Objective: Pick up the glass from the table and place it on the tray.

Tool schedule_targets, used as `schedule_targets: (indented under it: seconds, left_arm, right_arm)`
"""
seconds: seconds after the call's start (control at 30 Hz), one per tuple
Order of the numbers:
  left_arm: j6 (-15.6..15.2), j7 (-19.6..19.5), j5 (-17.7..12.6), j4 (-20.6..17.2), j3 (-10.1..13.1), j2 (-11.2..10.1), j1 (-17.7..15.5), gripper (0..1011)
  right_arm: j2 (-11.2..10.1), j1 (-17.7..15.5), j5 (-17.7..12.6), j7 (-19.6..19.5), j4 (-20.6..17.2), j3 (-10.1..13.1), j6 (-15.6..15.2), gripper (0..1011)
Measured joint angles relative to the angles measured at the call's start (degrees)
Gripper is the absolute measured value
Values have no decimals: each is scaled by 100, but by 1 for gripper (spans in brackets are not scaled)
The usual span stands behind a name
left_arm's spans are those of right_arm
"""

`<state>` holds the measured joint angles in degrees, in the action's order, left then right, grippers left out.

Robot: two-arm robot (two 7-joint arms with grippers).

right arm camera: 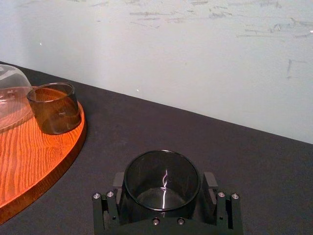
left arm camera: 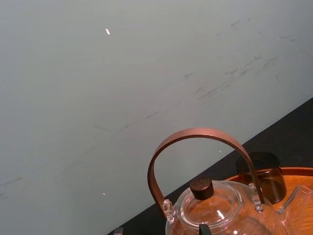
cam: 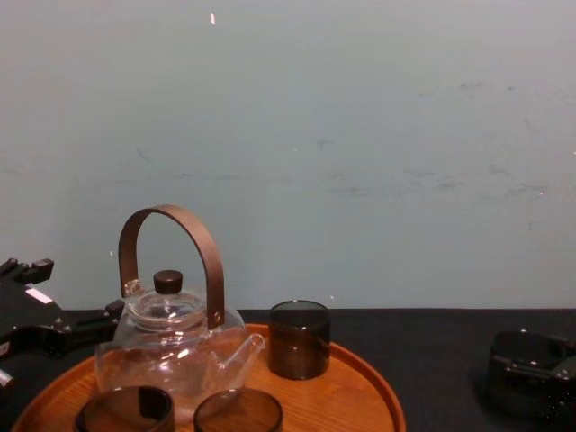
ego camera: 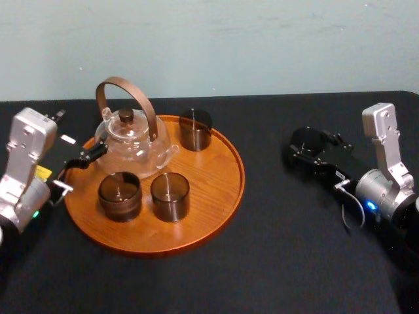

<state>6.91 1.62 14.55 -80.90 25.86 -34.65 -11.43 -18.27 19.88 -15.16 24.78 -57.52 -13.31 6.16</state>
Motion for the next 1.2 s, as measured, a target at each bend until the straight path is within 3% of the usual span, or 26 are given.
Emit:
schedule_targets:
  seconds: [0.2, 0.4, 1.2]
  left_arm:
    - [0, 0, 0, 0, 0, 0, 0, 1001]
    - [0, 0, 0, 0, 0, 0, 0, 1002]
    - [0, 0, 0, 0, 0, 0, 0, 1001]
  right_arm:
    - [-2, -6, -1, -3, -8, 3, -2, 1003]
    - [-5, -9, -2, -4, -13, 7, -6, 903]
    - [-6, -15, -7, -4, -22, 7, -9, 902]
